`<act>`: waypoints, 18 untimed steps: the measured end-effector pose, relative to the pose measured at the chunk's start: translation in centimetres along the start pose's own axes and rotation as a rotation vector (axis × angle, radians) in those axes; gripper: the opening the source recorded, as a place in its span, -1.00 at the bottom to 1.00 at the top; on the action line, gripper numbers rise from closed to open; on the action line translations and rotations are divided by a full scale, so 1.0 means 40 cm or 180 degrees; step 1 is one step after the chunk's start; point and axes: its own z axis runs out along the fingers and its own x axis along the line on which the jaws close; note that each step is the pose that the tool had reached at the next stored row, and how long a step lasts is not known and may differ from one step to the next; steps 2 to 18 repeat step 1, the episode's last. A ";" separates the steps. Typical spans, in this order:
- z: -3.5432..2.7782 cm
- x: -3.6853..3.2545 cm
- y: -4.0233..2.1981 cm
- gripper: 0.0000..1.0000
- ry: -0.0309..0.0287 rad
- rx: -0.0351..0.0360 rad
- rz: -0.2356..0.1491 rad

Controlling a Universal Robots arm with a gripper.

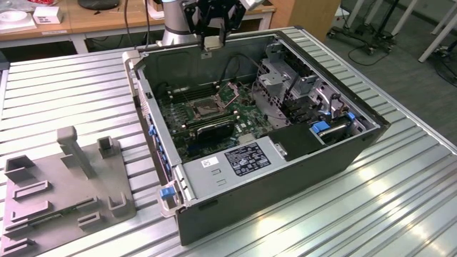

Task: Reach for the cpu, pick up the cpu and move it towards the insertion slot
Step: 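Pick up the cpu and move it towards the insertion slot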

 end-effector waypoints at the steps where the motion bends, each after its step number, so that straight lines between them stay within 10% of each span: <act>1: 0.000 0.000 0.000 0.09 0.0000 -0.0002 0.0000; 18: 0.000 0.000 0.000 0.09 0.0000 -0.0002 0.0000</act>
